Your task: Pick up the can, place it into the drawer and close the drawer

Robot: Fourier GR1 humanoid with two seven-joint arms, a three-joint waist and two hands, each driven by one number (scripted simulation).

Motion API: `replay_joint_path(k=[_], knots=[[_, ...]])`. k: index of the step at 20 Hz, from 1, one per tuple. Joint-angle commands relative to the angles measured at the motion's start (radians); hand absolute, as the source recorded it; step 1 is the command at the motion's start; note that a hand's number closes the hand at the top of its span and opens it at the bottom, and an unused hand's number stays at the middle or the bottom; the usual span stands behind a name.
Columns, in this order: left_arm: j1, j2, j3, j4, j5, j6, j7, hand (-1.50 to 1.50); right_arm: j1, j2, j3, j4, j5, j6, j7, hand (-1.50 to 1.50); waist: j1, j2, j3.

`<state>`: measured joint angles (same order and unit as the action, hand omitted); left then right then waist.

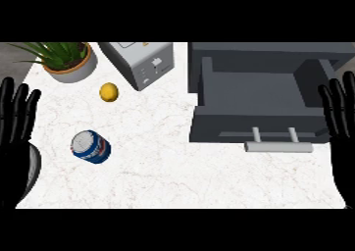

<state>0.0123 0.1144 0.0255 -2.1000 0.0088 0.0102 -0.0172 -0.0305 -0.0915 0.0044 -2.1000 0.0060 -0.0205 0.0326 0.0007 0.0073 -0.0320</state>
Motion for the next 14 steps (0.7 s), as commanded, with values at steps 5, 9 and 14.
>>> replay_joint_path(k=[5,9,14], knots=[[-0.119,-0.040,-0.044,0.069,-0.052,0.030,0.007,-1.50,-0.020,0.028,0.030,0.039,0.085,-0.034,-0.046,-1.50,-0.004,-0.007,0.032],[0.059,-0.063,-0.058,0.098,-0.103,0.092,0.237,-1.50,0.074,0.005,-0.017,0.061,0.021,-0.026,0.168,-1.50,-0.006,-0.003,0.033],[0.036,-0.080,-0.137,-0.032,-0.212,0.139,0.433,-1.50,0.176,-0.015,-0.053,0.004,-0.012,0.011,0.145,-1.50,-0.005,-0.009,0.033]])
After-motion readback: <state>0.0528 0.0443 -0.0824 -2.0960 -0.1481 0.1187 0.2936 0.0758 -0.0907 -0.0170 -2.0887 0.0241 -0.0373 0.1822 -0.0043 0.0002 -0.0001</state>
